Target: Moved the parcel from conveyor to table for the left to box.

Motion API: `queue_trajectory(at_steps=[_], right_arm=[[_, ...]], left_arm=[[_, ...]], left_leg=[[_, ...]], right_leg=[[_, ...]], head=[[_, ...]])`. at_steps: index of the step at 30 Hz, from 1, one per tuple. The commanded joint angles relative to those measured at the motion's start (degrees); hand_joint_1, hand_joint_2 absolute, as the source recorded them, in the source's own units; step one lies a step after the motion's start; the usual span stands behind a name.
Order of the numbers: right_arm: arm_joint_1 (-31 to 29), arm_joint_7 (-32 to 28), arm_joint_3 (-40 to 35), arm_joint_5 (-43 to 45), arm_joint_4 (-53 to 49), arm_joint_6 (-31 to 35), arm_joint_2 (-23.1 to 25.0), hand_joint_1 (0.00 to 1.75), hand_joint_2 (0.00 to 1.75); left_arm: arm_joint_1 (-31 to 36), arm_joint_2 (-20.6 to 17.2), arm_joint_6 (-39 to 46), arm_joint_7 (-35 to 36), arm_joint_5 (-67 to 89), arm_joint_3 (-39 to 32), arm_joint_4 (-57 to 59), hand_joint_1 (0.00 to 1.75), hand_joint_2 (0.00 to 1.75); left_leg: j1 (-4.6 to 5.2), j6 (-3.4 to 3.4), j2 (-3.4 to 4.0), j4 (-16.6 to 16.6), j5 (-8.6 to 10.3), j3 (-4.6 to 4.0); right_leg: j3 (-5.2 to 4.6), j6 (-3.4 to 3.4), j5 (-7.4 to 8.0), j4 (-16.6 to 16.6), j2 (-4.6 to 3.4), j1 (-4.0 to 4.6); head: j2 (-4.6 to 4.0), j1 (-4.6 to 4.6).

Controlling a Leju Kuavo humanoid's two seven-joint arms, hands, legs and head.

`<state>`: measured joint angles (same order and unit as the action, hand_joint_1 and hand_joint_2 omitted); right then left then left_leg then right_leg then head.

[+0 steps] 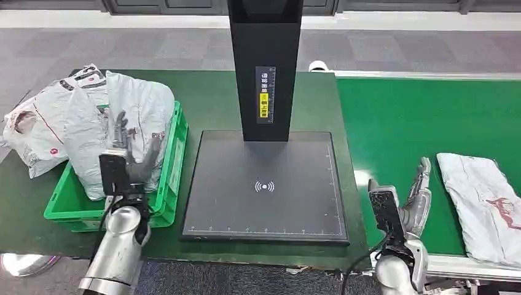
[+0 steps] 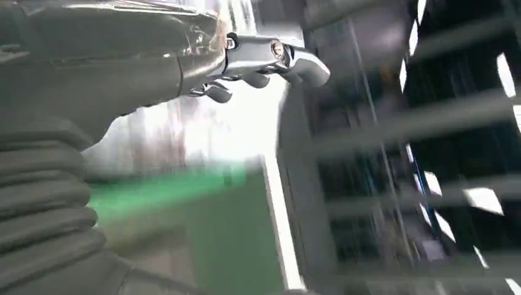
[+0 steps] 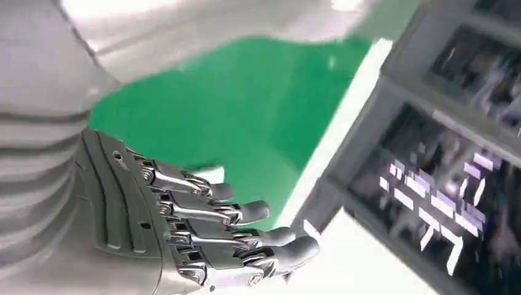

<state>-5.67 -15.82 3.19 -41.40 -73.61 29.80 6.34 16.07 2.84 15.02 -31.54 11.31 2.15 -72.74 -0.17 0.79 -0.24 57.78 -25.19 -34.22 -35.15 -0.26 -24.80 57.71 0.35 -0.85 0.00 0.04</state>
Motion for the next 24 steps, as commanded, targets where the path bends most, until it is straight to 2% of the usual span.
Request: queue_trajectory(at_steps=[1,3,6,9,12,19,23,24], right_arm=[[-9.1,2.22,6.03,-8.14,22.99,10.2,-5.85,0.0,1.75],[-8.98,1.74,6.37,-8.02,23.11,10.2,-5.86,0.0,1.75],[-6.01,6.45,13.1,-19.84,20.58,10.2,-4.96,0.0,1.75],[-3.94,8.51,20.26,-27.67,20.52,10.2,-5.15,0.0,1.75],[-4.63,10.74,26.78,-33.68,23.54,10.2,-6.1,0.0,1.75],[-7.39,16.07,33.8,-39.63,30.52,10.2,-9.21,0.0,1.75],[-9.65,17.63,34.79,-40.57,34.52,10.2,-11.38,0.0,1.75],[-10.12,17.85,35.67,-40.53,34.72,10.2,-11.83,0.0,1.75]], left_arm=[[3.4,5.1,-9.32,-2.56,-8.0,16.39,13.72,0.0,1.75],[3.69,4.95,-9.15,-2.53,-8.01,16.72,13.89,0.0,1.75],[4.21,4.6,-9.9,-0.37,-5.01,20.13,15.59,0.0,1.75],[4.46,5.46,-9.52,-0.06,-4.33,20.81,17.93,0.0,1.75],[5.77,5.87,-8.37,-0.52,-4.9,20.25,21.31,0.0,1.75],[9.29,7.09,-1.38,0.07,0.4,21.74,28.29,0.0,1.75],[9.39,7.11,-2.11,-0.02,-0.71,20.36,28.35,0.0,1.75],[9.19,7.46,-3.09,-1.94,-2.61,18.96,27.63,0.0,1.75]], left_leg=[[-0.01,-0.13,-0.26,-0.17,0.08,0.24],[-0.02,-0.15,-0.23,-0.08,0.01,0.18],[-0.02,-0.2,-0.18,-0.02,-0.01,0.12],[0.01,-0.2,-0.28,-0.07,-0.04,0.18],[0.11,-0.23,-0.33,-0.02,-0.04,0.11],[0.09,-0.26,-0.19,0.03,-0.08,0.0],[0.09,-0.27,0.04,0.03,-0.13,0.01],[0.08,-0.27,0.11,-0.03,-0.13,0.07]], right_leg=[[0.39,-0.06,0.06,-0.31,0.23,-0.01],[0.33,-0.09,0.07,-0.27,0.21,-0.01],[0.28,-0.12,0.08,-0.24,0.15,-0.02],[0.34,-0.09,0.0,-0.21,0.27,-0.05],[0.24,-0.13,-0.02,-0.17,0.32,-0.07],[0.14,-0.15,0.01,-0.17,0.21,-0.05],[0.09,-0.16,0.05,-0.16,-0.03,-0.09],[0.14,-0.15,0.08,-0.22,-0.09,-0.1]], head=[[0.0,0.0],[0.0,0.0],[0.0,0.0],[0.0,0.0],[0.0,0.0],[0.0,0.0],[0.0,0.0],[0.0,0.0]])
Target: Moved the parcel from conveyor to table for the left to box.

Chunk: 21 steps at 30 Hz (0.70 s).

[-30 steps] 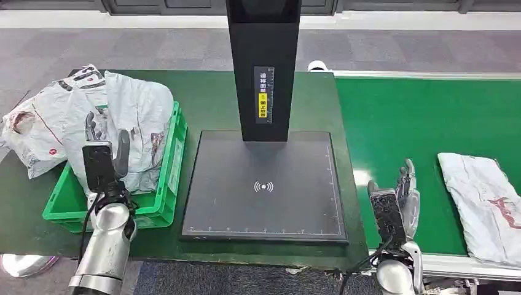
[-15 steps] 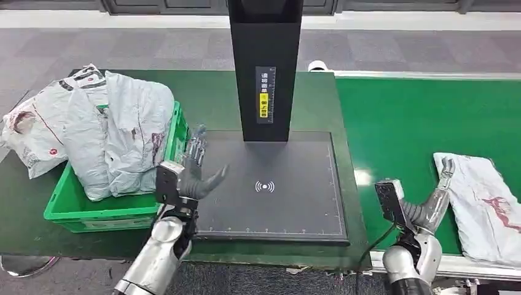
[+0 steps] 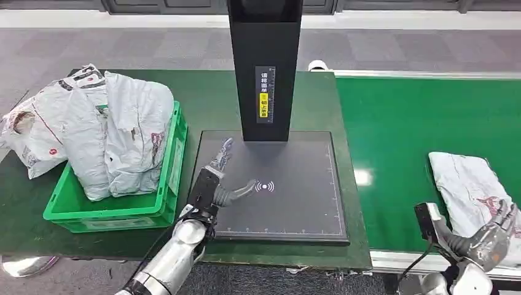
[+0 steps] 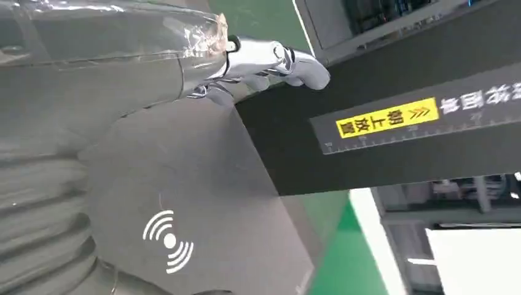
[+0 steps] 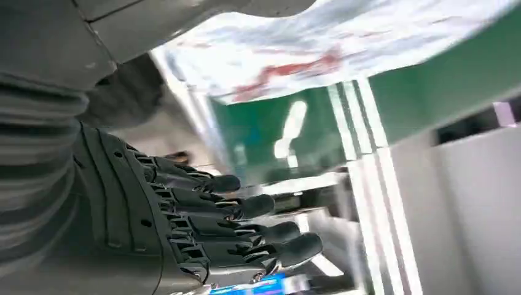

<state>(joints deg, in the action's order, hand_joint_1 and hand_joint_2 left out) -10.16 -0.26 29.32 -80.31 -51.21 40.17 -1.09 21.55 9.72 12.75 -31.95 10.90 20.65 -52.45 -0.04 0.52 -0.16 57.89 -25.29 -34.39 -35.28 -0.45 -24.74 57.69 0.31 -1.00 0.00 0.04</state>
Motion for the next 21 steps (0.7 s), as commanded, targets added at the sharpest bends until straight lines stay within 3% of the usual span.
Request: queue_trajectory(at_steps=[1,21], right_arm=[[-6.39,1.55,9.93,-1.08,13.42,-0.17,-5.41,0.0,1.75],[-6.66,0.41,11.31,-0.98,13.92,-0.17,-4.97,0.0,1.75]], left_arm=[[4.16,0.61,-1.02,-1.44,-2.17,0.41,7.33,0.0,1.75],[4.43,0.71,-1.72,-1.42,-3.07,-1.13,6.22,0.0,1.75]], left_leg=[[-0.03,0.0,-0.01,-0.03,-0.02,0.11],[-0.05,-0.02,0.06,-0.03,-0.03,0.13]], right_leg=[[0.15,0.02,-0.01,-0.08,0.01,0.03],[0.15,0.02,0.0,-0.08,-0.09,0.06]], head=[[0.0,-0.02],[0.0,-0.02]])
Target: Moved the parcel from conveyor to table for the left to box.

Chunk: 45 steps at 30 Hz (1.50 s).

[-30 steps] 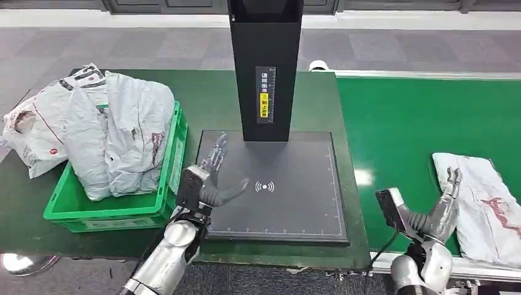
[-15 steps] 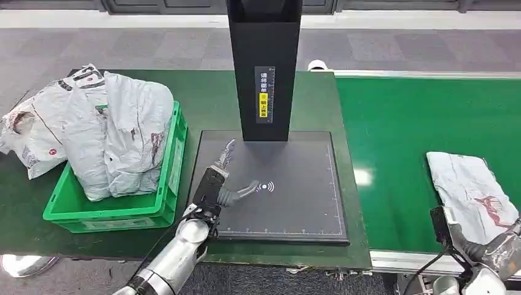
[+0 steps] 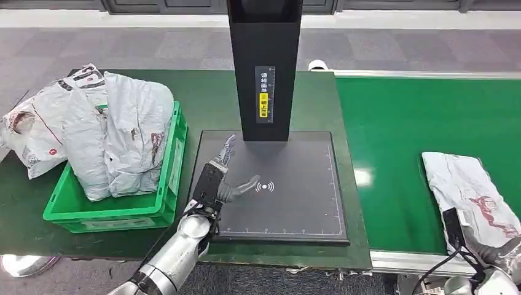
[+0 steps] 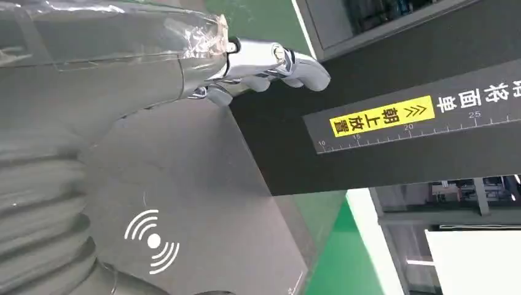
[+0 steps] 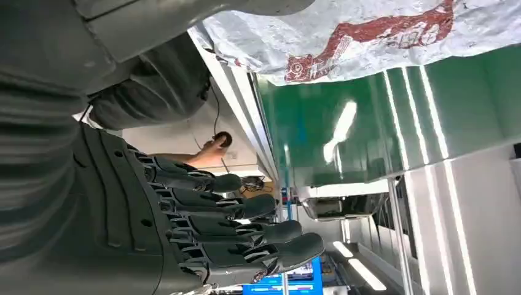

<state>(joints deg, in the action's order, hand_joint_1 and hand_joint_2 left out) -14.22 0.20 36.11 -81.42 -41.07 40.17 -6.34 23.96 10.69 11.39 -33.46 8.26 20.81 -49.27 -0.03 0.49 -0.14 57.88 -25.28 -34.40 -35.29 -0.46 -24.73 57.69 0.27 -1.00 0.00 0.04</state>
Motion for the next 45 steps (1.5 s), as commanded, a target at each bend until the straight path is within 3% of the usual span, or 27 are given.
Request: queue_trajectory(at_steps=[1,8,11,12,13,14,15,31,33,45], right_arm=[[-2.57,0.1,4.64,-0.09,3.59,-0.17,0.46,0.0,1.75],[-2.96,1.57,4.1,-0.94,4.59,-0.17,0.63,0.0,1.75],[-4.41,4.0,2.18,-2.13,10.7,-0.17,-1.06,0.0,1.75],[-7.68,11.14,-0.91,-6.48,19.6,-8.16,-3.32,0.0,1.75],[-9.01,11.83,-1.81,-5.96,22.17,-8.76,-3.72,0.0,1.75],[-11.05,15.54,-3.92,-7.65,25.56,-19.27,-3.72,0.0,1.75],[-11.29,16.09,-3.97,-7.51,25.65,-19.83,-2.99,0.0,1.75],[-11.58,15.48,-6.29,-6.75,25.57,-22.3,-2.93,0.0,1.75],[-11.31,15.03,-6.79,-6.34,25.24,-21.38,-2.75,1.75,1.75],[-11.32,15.12,-7.7,-6.12,24.96,-21.06,-2.57,1.75,1.75]], left_arm=[[2.02,-0.23,-0.44,0.09,-0.46,-1.4,2.96,0.0,1.75],[1.81,-0.13,-0.55,0.32,-0.54,-1.78,2.31,0.0,1.75],[1.73,-0.11,-1.19,0.52,-0.7,-2.1,2.15,0.0,1.75],[2.5,-0.11,-1.8,0.74,-0.61,-1.83,3.01,0.0,1.75],[3.06,0.01,-2.21,0.8,-0.85,-1.88,3.79,0.0,1.75],[4.3,0.22,-4.24,1.43,-1.78,-1.71,5.44,0.0,1.75],[4.57,0.31,-4.44,1.43,-1.79,-1.56,5.9,0.0,1.75],[3.02,-1.11,-3.79,1.91,-3.57,-1.92,3.59,0.0,1.75],[2.53,-1.28,-3.44,1.89,-3.74,-1.91,3.06,0.0,1.75],[1.87,-1.61,-3.32,2.01,-3.85,-1.86,2.07,0.0,1.75]], left_leg=[[-0.05,0.01,0.04,-0.05,-0.04,0.15],[-0.09,0.03,0.1,-0.1,-0.07,0.25],[-0.07,0.02,0.09,-0.08,-0.06,0.2],[-0.09,0.01,0.14,-0.09,-0.08,0.23],[-0.09,0.02,0.16,-0.12,-0.08,0.28],[-0.08,0.01,0.16,-0.05,-0.07,0.2],[-0.1,0.01,0.17,-0.09,-0.06,0.25],[-0.1,0.0,0.23,-0.02,0.02,0.24],[-0.14,0.0,0.2,-0.06,0.04,0.25],[-0.1,-0.07,0.22,-0.04,0.07,0.26]], right_leg=[[0.17,0.04,-0.01,-0.1,-0.04,0.06],[0.26,0.07,-0.01,-0.17,-0.09,0.1],[0.22,0.06,-0.01,-0.15,-0.08,0.08],[0.25,0.06,0.01,-0.19,-0.13,0.1],[0.29,0.06,0.01,-0.21,-0.15,0.1],[0.21,0.03,0.02,-0.13,-0.15,0.09],[0.27,0.04,0.04,-0.2,-0.17,0.11],[0.23,0.0,0.14,-0.06,-0.2,0.12],[0.29,0.01,0.18,-0.15,-0.18,0.15],[0.3,-0.08,0.21,-0.11,-0.22,0.1]], head=[[0.0,0.0],[0.0,0.0],[0.0,0.0],[0.0,0.0],[0.0,0.0],[0.0,0.0],[0.0,0.0],[0.0,0.0],[0.0,0.0],[0.0,0.0]])
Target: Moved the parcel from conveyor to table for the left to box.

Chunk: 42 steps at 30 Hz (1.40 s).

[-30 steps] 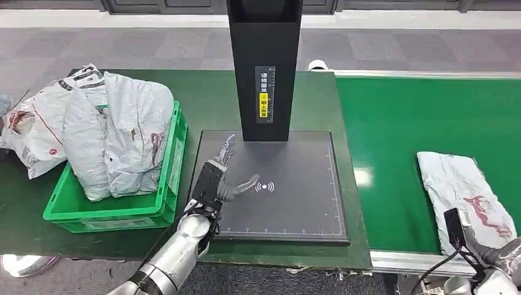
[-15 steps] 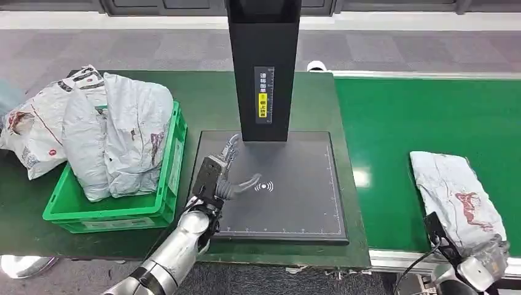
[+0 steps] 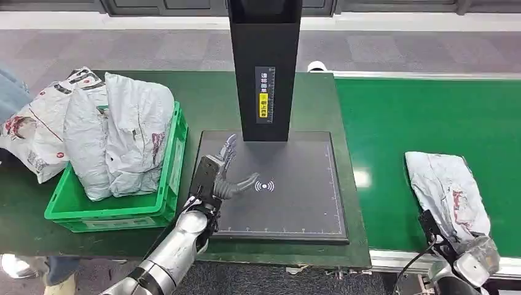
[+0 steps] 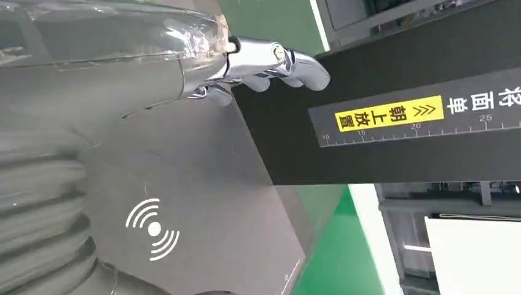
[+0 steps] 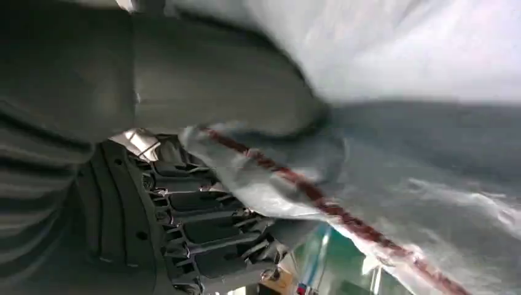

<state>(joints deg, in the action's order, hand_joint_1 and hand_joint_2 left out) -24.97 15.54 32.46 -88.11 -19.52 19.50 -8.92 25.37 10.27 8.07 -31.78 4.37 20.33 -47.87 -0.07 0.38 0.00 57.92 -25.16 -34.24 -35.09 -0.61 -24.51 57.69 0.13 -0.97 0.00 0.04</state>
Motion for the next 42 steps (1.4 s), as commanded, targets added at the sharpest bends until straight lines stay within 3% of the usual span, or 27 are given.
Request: queue_trajectory(at_steps=[1,6,12,13,16,19,22,27,30,34,38,40,42], right_arm=[[-0.39,-0.19,-4.02,0.58,3.41,-0.31,-0.09,1.75,1.75],[0.01,-0.69,-4.1,1.07,2.96,0.28,-0.13,1.75,1.75],[-1.78,-12.32,-5.92,6.97,-1.86,16.13,2.28,1.75,1.75],[-2.15,-17.33,-6.87,11.21,-5.22,20.11,3.24,1.75,1.75],[2.0,-27.07,-9.42,21.66,-26.78,20.5,6.12,1.75,1.75],[5.65,-25.34,-16.29,27.96,-37.42,20.49,4.44,1.75,1.75],[6.16,-24.27,-17.39,28.66,-37.75,20.5,3.84,1.75,1.75],[6.53,-24.72,-16.97,28.89,-37.89,20.5,3.88,1.75,1.75],[7.54,-33.35,-11.64,29.58,-44.31,20.5,7.53,1.75,1.75],[10.3,-30.94,-16.47,29.04,-51.26,20.5,8.09,1.75,1.75],[11.75,-25.93,-29.03,27.42,-48.38,18.17,7.52,1.75,1.75],[11.49,-22.53,-35.59,23.66,-45.21,14.65,10.06,1.75,1.75],[11.49,-22.53,-35.59,23.66,-45.21,14.65,10.06,1.75,1.75]], left_arm=[[0.38,-1.22,-0.01,0.32,0.04,-1.37,0.69,0.0,1.75],[0.11,-1.24,-0.02,0.42,0.01,-1.26,0.19,0.0,1.75],[-2.25,-1.88,1.77,1.04,0.01,-2.19,-2.8,0.0,1.75],[-2.8,-1.92,2.13,1.37,0.31,-2.56,-3.58,0.0,1.75],[-2.83,-1.72,2.49,1.63,0.78,-3.37,-3.66,0.0,1.75],[-2.1,-1.33,2.39,1.3,0.95,-4.0,-2.53,0.0,1.75],[-2.02,-1.26,2.37,1.22,1.0,-4.05,-2.42,0.0,1.75],[-2.06,-1.25,2.38,1.2,1.02,-4.06,-2.44,0.0,1.75],[-2.08,-0.72,2.92,1.0,1.41,-4.59,-1.72,0.0,1.75],[-0.79,0.09,3.44,-0.35,1.59,-5.56,1.71,0.0,1.75],[0.16,-0.06,3.44,-1.37,1.8,-6.2,2.81,0.0,1.75],[0.74,-0.25,2.99,-1.44,1.81,-6.28,2.93,0.0,1.75],[0.74,-0.25,2.99,-1.44,1.81,-6.28,2.93,0.0,1.75]], left_leg=[[-0.06,0.03,0.04,-0.04,-0.05,0.08],[-0.06,0.04,0.05,-0.1,-0.04,0.13],[-0.05,0.04,0.18,-0.07,-0.06,0.07],[-0.05,0.04,0.23,-0.12,-0.06,0.14],[0.02,0.04,0.33,-0.03,-0.08,-0.1],[0.04,0.05,0.19,-0.04,-0.06,-0.13],[0.01,0.03,-0.15,-0.02,0.01,-0.18],[0.01,0.04,-0.09,-0.06,-0.02,-0.1],[0.0,0.05,-0.13,-0.05,-0.01,-0.14],[-0.01,0.06,-0.08,-0.08,-0.03,-0.09],[-0.05,0.07,-0.14,-0.08,-0.03,-0.07],[-0.08,0.07,-0.01,-0.1,-0.04,-0.05],[-0.11,0.08,0.2,-0.09,-0.07,-0.05]], right_leg=[[0.09,0.05,-0.02,-0.08,-0.05,0.06],[0.14,0.07,-0.04,-0.13,-0.04,0.08],[0.04,0.06,-0.01,-0.1,-0.14,0.06],[0.1,0.08,0.0,-0.16,-0.2,0.07],[-0.17,0.07,0.01,0.01,-0.31,-0.03],[-0.2,0.09,-0.03,0.03,-0.19,-0.05],[-0.15,0.04,-0.04,0.0,0.13,-0.01],[-0.08,0.06,-0.05,-0.03,0.04,-0.01],[-0.1,0.06,-0.05,-0.02,0.08,-0.01],[-0.06,0.09,-0.06,-0.06,0.05,0.01],[-0.03,0.09,-0.06,-0.09,0.1,0.06],[-0.01,0.09,-0.02,-0.13,0.0,0.09],[-0.07,0.11,0.01,-0.11,-0.2,0.11]], head=[[0.0,0.0],[0.0,0.0],[0.0,0.0],[0.0,0.0],[0.0,0.0],[0.0,0.0],[0.0,0.0],[0.0,0.0],[0.0,0.0],[0.0,0.0],[0.0,0.0],[0.0,0.0],[0.0,0.0]])
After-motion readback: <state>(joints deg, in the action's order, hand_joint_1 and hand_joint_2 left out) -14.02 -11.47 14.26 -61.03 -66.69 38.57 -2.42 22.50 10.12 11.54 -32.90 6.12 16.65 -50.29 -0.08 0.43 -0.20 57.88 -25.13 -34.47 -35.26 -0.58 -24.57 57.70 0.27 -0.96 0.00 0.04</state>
